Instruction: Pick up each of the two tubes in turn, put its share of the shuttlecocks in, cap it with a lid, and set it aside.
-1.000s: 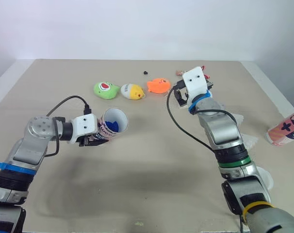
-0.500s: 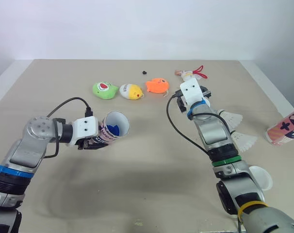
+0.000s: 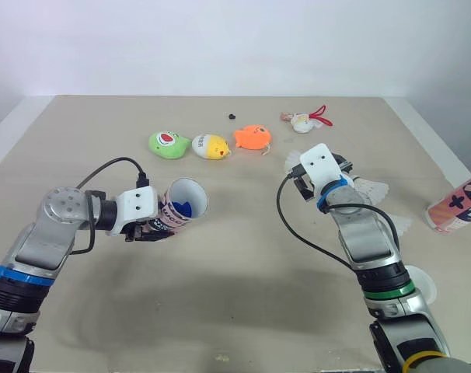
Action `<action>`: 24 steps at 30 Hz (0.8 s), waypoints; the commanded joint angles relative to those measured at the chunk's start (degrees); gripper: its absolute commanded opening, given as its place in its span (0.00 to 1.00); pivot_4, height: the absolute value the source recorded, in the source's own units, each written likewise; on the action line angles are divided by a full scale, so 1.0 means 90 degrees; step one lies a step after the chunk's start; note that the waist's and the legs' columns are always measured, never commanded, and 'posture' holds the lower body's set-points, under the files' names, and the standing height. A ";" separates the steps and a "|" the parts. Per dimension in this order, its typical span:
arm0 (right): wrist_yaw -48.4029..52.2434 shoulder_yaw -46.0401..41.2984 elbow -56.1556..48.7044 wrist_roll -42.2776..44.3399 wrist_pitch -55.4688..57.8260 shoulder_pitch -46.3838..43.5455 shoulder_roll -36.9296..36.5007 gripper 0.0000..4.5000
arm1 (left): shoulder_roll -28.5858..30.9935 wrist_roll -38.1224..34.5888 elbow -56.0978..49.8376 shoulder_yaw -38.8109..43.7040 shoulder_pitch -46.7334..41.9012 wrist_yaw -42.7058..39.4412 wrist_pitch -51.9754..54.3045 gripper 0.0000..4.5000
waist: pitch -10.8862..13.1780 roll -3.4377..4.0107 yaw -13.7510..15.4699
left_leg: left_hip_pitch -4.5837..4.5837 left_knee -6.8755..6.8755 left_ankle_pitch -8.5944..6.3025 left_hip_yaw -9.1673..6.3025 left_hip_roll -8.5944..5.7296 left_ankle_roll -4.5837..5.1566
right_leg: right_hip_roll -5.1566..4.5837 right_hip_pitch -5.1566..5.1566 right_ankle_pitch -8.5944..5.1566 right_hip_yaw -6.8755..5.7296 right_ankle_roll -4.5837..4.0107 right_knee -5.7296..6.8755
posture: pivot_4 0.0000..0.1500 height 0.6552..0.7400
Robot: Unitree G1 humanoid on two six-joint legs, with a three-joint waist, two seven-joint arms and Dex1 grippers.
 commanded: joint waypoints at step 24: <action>-0.0950 0.0029 0.3326 -0.0493 -0.1944 -0.1710 0.0658 1.00 | -0.0048 -0.0355 -0.0206 -0.0268 0.0272 -0.0290 0.0176 0.58 | -0.0001 0.0001 -0.0002 | 0.0002 -0.0004 0.0008 0.0000 -0.0002 -0.0014 | -0.0004 0.0001 0.0001 -0.0001 -0.0002 0.0006 | 1.00 1.00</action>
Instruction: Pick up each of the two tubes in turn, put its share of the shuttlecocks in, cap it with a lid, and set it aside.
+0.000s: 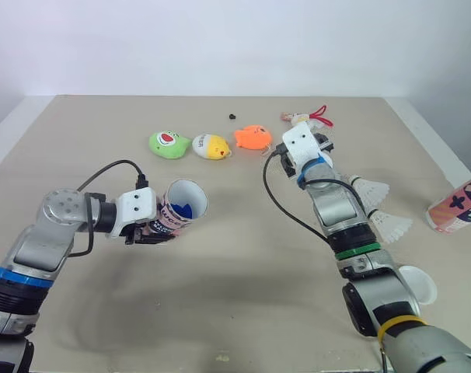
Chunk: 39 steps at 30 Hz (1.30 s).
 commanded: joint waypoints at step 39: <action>0.1217 -0.0235 -0.2237 -0.0529 0.0196 0.1406 -0.1822 1.00 | -0.0083 -0.0313 -0.0444 -0.0302 0.0161 -0.0203 0.0446 0.58 | -0.0001 0.0002 0.0005 | 0.0000 0.0006 0.0002 -0.0006 -0.0004 -0.0003 | 0.0001 0.0002 0.0000 0.0000 0.0001 0.0007 | 1.00 1.00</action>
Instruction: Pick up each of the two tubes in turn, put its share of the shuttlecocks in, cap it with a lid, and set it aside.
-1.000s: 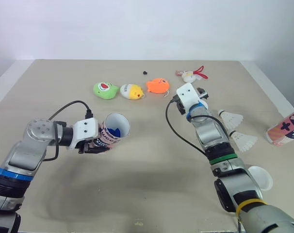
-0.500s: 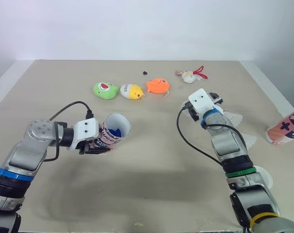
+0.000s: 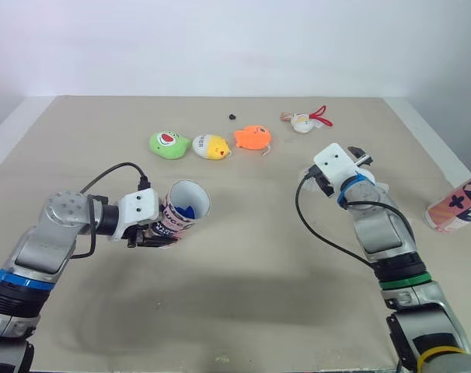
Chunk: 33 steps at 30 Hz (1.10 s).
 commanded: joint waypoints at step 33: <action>0.1613 -0.0972 -0.4365 0.2311 0.3643 0.0981 0.1073 1.00 | -0.0115 -0.0297 -0.0237 -0.0348 0.0106 -0.0211 0.0092 0.58 | -0.0003 0.0002 0.0024 | 0.0002 0.0008 0.0002 -0.0015 0.0008 -0.0003 | 0.0012 0.0004 0.0000 -0.0008 -0.0005 0.0015 | 1.00 1.00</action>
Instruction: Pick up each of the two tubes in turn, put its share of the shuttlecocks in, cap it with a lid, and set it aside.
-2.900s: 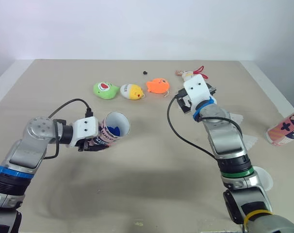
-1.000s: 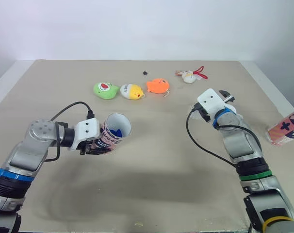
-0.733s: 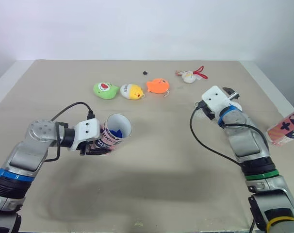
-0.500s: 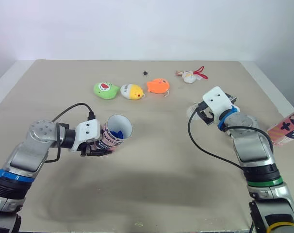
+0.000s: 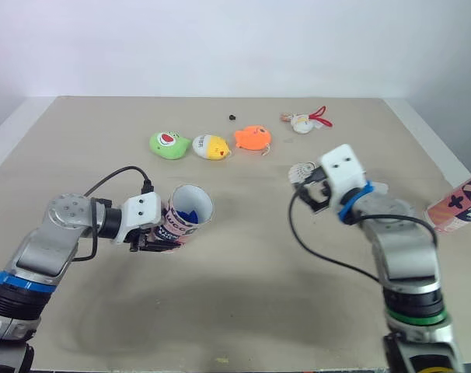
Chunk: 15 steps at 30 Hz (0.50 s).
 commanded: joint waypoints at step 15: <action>-0.1136 0.0282 0.2713 0.0134 -0.1143 -0.1014 0.0821 1.00 | -0.0113 -0.0150 -0.0162 -0.0270 -0.0096 -0.0129 0.0176 0.58 | -0.0005 -0.0008 -0.0005 | 0.0004 0.0009 0.0015 0.0004 -0.0005 -0.0003 | -0.0006 0.0003 0.0007 0.0000 0.0000 0.0008 | 1.00 1.00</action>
